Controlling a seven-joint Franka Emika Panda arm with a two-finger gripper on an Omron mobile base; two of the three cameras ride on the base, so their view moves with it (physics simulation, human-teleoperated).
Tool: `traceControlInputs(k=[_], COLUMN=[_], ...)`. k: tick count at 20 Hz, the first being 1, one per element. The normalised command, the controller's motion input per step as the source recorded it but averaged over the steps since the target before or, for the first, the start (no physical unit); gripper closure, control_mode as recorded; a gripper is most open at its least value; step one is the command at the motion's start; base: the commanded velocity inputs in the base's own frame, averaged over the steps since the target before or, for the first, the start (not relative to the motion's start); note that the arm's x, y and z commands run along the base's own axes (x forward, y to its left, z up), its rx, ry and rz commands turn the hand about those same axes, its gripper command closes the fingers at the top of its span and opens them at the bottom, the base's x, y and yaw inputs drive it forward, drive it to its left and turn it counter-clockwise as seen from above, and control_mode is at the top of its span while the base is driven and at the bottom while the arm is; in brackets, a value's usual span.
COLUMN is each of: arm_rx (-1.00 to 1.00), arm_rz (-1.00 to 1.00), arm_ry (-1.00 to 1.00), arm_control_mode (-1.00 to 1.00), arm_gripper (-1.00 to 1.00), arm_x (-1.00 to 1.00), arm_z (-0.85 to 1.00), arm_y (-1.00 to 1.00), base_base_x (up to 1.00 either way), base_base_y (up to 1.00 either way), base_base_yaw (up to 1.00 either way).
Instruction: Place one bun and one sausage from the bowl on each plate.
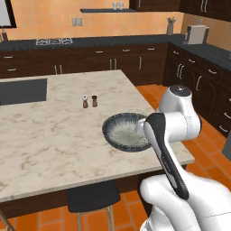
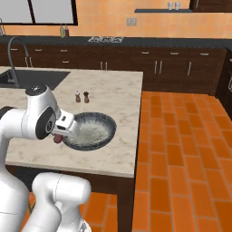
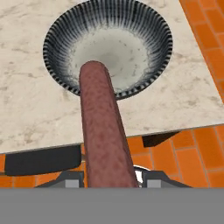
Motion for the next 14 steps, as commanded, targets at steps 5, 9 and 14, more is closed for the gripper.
traceControlInputs(k=[5,9,14], arm_rx=[0.00,0.00,0.00], arm_rz=[0.03,0.00,0.00], arm_ry=[0.00,0.00,0.00], arm_control_mode=[-1.00,1.00,1.00], arm_gripper=[1.00,1.00,1.00], arm_x=[-0.01,-0.01,0.00], arm_z=[0.15,0.01,0.00], arm_y=[0.08,0.00,0.00], base_base_x=[0.00,-0.55,-0.74], base_base_y=[0.00,0.01,0.71], base_base_yaw=[0.00,0.00,0.00])
